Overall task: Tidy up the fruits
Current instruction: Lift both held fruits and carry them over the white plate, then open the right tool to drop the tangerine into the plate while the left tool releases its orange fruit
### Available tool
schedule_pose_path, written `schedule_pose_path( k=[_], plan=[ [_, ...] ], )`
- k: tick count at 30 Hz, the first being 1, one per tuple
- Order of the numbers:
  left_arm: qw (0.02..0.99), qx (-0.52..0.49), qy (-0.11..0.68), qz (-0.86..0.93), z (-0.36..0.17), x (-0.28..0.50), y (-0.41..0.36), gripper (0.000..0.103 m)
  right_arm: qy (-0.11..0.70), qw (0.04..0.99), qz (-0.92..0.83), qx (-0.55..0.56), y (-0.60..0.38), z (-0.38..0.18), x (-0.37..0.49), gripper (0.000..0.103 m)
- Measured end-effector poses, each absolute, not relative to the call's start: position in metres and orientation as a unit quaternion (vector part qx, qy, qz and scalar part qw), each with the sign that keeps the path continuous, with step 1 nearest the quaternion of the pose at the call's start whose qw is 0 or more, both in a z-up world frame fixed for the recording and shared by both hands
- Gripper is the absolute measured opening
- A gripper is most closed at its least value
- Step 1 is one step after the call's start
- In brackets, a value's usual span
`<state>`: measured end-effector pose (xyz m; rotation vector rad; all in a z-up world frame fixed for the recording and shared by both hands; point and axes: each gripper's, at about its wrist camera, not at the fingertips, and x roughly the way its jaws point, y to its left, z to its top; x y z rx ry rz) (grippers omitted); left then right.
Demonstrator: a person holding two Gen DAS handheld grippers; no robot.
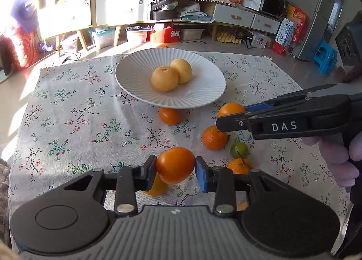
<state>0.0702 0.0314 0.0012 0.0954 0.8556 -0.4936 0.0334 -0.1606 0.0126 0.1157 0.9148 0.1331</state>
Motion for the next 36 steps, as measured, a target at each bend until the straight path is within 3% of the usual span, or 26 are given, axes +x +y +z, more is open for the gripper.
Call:
schedule_pose_path(
  k=[18, 36],
  plan=[
    [0.897, 0.033, 0.385, -0.214, 0.008, 0.101, -0.001, 0.032, 0.411, 0.906, 0.046, 0.092, -0.202, 0.028, 0.057, 0.028],
    [0.895, 0.053, 0.385, -0.219, -0.023, 0.154, -0.038, 0.032, 0.418, 0.898, 0.057, 0.121, -0.233, 0.002, 0.100, 0.028]
  ],
)
